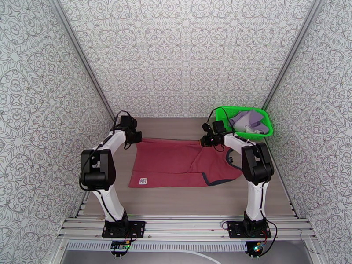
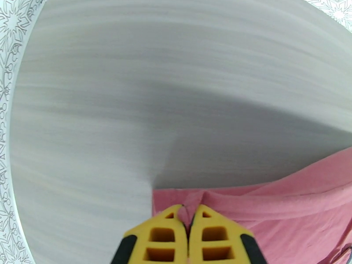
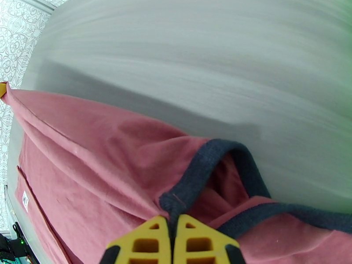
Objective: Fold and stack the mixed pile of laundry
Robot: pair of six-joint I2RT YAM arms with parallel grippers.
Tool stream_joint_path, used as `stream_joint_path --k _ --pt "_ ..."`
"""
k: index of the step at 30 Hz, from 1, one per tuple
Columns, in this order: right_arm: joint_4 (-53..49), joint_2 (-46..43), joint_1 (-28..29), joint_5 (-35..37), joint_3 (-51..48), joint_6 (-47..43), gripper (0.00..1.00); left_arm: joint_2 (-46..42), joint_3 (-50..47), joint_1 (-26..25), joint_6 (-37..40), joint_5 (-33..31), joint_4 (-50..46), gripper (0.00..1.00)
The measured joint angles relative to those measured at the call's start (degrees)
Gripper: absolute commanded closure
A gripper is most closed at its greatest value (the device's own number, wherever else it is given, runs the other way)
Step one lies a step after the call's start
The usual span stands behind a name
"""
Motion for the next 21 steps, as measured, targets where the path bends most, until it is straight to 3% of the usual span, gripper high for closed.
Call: stream_joint_path --k 12,16,18,21 --pt "0.79 -1.95 0.37 -0.44 -5.20 -0.63 1.00 -1.38 -6.91 -2.60 -0.07 -7.89 0.52 1.00" --pt "0.81 -2.29 0.81 -0.44 -6.40 -0.57 0.87 -1.38 -8.09 -2.89 -0.46 -9.92 0.50 1.00" --pt "0.85 -2.29 0.92 -0.44 -6.99 -0.55 0.75 -1.38 -8.35 -2.93 -0.44 -10.45 0.50 0.84" --pt "0.72 -2.29 0.96 -0.42 -7.82 -0.52 0.60 -1.38 -8.68 -2.93 -0.79 -11.54 0.50 0.70"
